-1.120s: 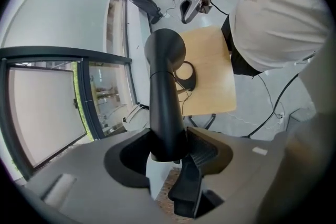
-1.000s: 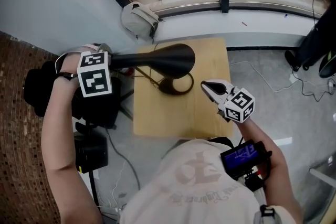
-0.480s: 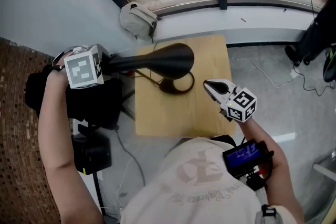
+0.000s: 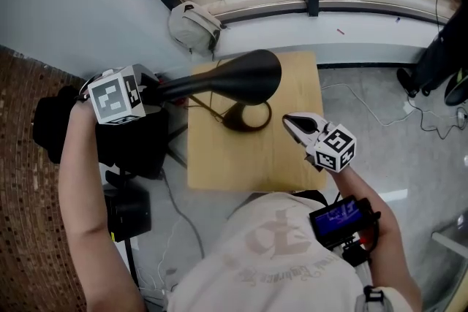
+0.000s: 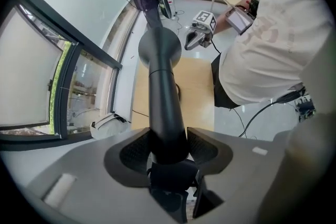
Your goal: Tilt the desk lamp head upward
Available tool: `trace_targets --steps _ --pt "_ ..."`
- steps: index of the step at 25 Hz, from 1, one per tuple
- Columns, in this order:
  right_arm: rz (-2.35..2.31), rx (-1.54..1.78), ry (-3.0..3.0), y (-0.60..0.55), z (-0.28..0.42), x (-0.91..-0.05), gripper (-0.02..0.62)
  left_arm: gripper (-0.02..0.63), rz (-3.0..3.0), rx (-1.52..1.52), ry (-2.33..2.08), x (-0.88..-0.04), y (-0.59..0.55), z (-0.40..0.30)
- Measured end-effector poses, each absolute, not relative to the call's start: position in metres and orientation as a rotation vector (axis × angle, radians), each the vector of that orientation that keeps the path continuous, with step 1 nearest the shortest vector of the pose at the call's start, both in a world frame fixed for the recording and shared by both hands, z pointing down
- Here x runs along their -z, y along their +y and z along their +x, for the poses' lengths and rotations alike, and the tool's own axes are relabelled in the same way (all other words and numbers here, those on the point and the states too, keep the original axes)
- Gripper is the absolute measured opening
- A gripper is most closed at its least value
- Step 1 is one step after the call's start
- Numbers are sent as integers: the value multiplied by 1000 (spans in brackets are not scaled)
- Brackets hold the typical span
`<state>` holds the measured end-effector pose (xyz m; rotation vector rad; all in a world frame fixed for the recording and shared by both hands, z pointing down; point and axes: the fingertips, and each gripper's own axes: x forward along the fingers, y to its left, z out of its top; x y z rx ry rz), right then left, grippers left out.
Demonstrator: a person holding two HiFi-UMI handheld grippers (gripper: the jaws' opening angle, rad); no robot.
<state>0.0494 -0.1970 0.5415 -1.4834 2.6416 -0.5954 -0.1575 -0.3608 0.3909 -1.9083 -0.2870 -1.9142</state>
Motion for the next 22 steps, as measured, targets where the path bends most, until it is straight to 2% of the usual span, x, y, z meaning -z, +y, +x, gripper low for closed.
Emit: trace_targets --steps 22 --pt "-1526 631 2619 -204 62 -550 14 222 -2189 1839 -278 -432 -363 -151"
